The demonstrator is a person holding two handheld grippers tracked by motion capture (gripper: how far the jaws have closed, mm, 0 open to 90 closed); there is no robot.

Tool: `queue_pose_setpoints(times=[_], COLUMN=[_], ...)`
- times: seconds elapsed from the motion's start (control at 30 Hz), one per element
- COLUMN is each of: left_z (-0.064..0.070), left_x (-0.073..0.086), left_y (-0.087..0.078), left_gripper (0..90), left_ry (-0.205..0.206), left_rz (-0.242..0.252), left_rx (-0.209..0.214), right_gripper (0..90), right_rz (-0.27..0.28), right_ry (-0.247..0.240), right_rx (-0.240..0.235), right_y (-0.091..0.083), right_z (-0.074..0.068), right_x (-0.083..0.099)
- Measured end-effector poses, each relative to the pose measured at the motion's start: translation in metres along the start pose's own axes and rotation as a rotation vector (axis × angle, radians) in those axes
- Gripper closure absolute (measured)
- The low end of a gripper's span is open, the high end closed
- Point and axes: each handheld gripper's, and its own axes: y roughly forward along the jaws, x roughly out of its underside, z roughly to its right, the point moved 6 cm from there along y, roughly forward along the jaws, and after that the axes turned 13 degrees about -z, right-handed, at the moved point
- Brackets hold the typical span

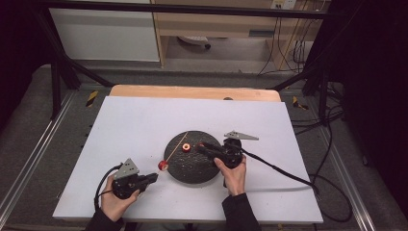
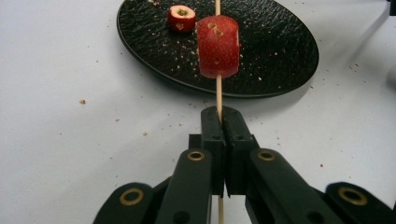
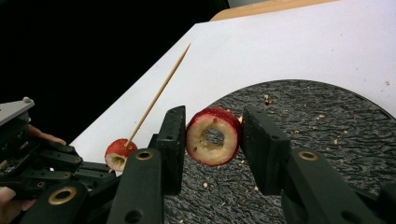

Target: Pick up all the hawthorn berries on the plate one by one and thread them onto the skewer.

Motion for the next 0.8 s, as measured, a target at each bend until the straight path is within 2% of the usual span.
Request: queue_pose_setpoints(times=[0.2,0.23,0.4,0.43,0.8], left_z=[0.002,0.002,0.003,0.003,0.006], left_x=[-0.004,-0.005,-0.007,-0.008,-0.013], left_y=[-0.001,-0.001,0.001,0.001,0.002], left_gripper=[88.5,88.5,88.5,88.5,88.6], left_ry=[0.002,0.000,-0.011,-0.010,-0.008], left_rz=[0.006,0.007,0.010,0.009,0.018], left_rx=[-0.004,-0.005,0.002,0.002,0.004], right_gripper=[61.7,61.7,61.7,61.7,61.7], right_rz=[0.046,0.073,0.115,0.141,0.219], right_ry=[0.003,0.004,0.013,0.014,0.029], right_rx=[-0.001,0.003,0.001,-0.008,-0.020], right_y=[-0.002,-0.003,-0.003,-0.004,-0.012], right_z=[-0.001,-0.002,-0.002,-0.001,0.000], right_x=[-0.003,-0.005,-0.007,-0.009,-0.014])
